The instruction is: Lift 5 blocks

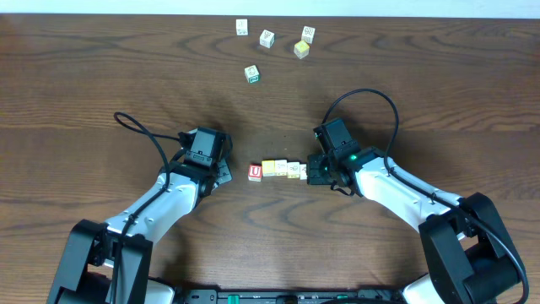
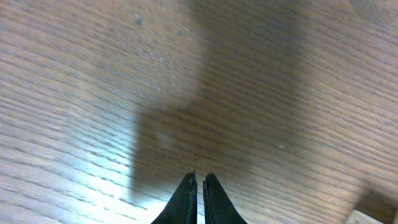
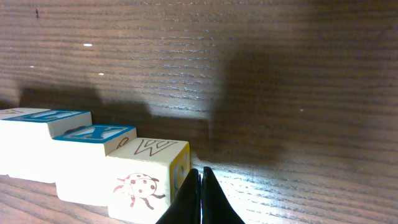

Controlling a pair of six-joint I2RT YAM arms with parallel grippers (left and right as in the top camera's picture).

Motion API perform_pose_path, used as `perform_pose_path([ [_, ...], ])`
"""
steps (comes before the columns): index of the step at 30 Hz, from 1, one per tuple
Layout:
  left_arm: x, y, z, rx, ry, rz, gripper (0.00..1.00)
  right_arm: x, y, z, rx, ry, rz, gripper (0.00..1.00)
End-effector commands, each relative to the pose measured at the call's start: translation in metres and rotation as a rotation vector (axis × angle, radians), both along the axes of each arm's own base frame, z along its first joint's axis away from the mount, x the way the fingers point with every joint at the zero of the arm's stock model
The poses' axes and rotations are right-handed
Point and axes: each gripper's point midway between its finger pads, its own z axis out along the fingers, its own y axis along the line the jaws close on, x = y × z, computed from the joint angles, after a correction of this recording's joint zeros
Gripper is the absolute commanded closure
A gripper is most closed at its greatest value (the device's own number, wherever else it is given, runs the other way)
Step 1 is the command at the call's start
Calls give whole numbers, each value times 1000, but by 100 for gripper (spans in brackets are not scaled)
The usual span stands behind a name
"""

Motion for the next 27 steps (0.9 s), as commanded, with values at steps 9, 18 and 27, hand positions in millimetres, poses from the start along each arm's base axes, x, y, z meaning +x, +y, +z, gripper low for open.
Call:
perform_pose_path([
  [9,-21,-40,-3,-93,73,-128,93,-4,-1,-1,-3,12,14,99],
  [18,-36,-71,-3,-118,88,-231,93,-4,-1,-1,-3,12,14,99],
  [27,-32,-89,2,-165,53,-340,93,-3,-1,-1,-3,11,14,99],
])
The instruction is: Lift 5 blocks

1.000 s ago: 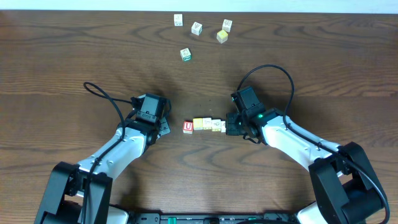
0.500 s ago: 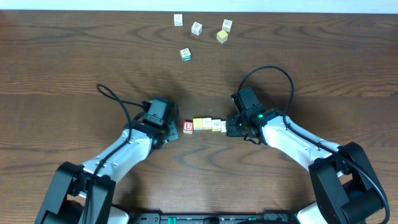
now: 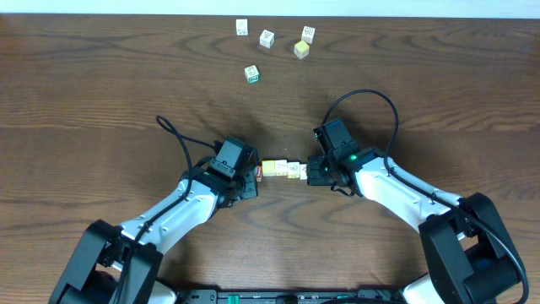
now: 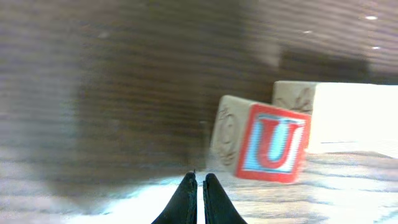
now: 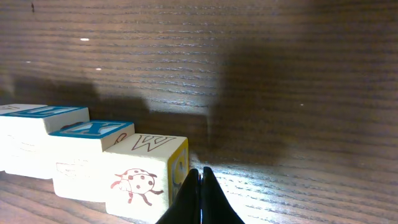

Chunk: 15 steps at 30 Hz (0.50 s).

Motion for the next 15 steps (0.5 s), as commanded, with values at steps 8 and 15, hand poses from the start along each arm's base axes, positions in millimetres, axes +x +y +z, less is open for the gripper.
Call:
perform_pose_path([
  [8,11,-12,8,-25,-70,-86,93,-1,-1,-1,-1,1,13,99],
  [15,12,-12,9,-28,-72,-86,93,-1,-1,-1,-1,2,13,99],
])
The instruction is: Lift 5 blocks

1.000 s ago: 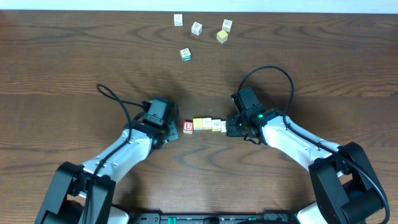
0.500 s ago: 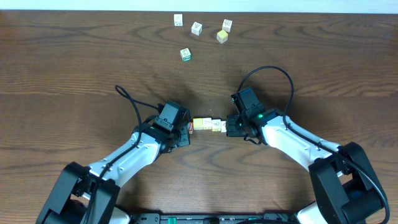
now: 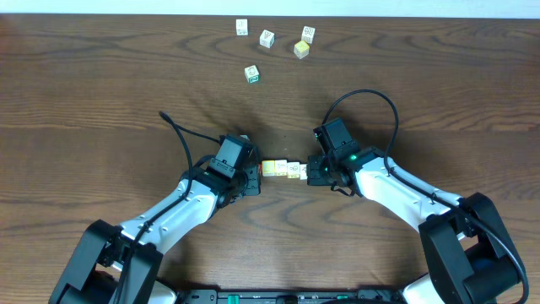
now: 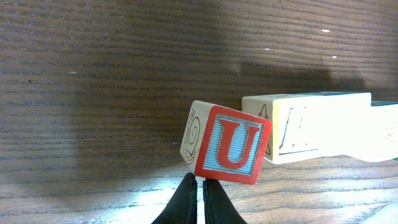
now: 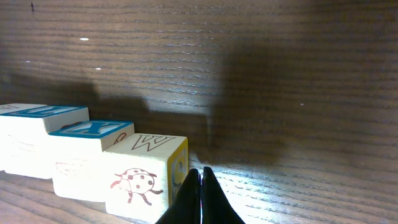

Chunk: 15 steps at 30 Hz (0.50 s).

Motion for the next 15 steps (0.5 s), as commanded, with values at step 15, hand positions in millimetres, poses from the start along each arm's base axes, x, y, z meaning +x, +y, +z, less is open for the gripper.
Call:
perform_pose_path([
  [15,4,-18,9,-68,-28,-39,93,-1,-1,-1,-2,2,12,99],
])
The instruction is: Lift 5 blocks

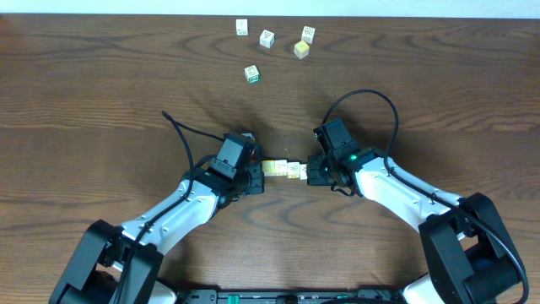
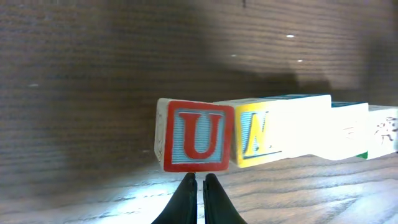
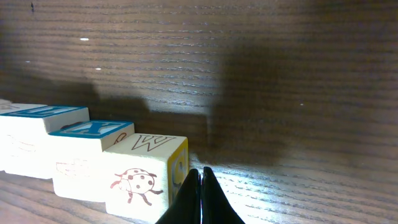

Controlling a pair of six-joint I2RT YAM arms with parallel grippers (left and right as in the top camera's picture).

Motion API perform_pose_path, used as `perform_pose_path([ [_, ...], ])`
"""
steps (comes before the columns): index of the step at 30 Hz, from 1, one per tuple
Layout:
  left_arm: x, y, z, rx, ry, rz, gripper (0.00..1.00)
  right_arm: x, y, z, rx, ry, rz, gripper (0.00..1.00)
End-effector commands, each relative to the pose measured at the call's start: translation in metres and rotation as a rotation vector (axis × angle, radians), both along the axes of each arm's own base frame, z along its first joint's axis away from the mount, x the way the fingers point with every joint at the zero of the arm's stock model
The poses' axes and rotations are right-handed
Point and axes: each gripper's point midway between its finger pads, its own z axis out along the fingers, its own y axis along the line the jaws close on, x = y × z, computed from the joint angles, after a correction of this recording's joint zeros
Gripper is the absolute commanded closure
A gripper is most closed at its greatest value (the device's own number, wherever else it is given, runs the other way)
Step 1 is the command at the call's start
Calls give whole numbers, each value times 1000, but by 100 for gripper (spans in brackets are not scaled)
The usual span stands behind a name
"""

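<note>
A row of several letter blocks (image 1: pixel 283 169) lies mid-table between my two grippers. The red U block (image 2: pixel 198 144) forms its left end, flush against a yellow block (image 2: pixel 255 140). My left gripper (image 2: pixel 200 178) is shut, its tips pressed on the U face; from overhead the left gripper (image 1: pixel 253 179) hides that block. The ladybug W block (image 3: pixel 146 179) forms the right end, beside blue-topped blocks (image 3: pixel 92 138). My right gripper (image 3: pixel 201 172) is shut, its tips against the ladybug block's yellow side; overhead, the right gripper (image 1: pixel 310 174) sits at the row's right end.
Several loose blocks lie at the back of the table: a white one (image 1: pixel 242 27), another (image 1: pixel 267 38), a third (image 1: pixel 308 34), a yellow one (image 1: pixel 301 49) and a green-marked one (image 1: pixel 251 74). Both arms' cables arch over the table (image 1: pixel 84 84).
The U block stood skewed against the row's end; now it sits square and flush with the yellow block. My left gripper has shifted slightly right. The right gripper has not moved.
My left gripper was first well left of the row, with the U block a little apart from the others. Then it was at the U block, which stood turned. Now the U block is lined up in the row. My right gripper stayed shut against the ladybug block.
</note>
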Motion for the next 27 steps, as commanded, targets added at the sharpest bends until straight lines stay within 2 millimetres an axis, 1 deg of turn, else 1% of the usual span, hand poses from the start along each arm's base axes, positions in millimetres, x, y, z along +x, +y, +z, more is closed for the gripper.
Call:
perform_pose_path([
  [1,1,-4,3,-12,-6,-11,93,-1,-1,-1,-1,1,12,99],
  [27,3,-4,4,-14,-16,-9,93,-1,-1,-1,-1,1,12,99],
])
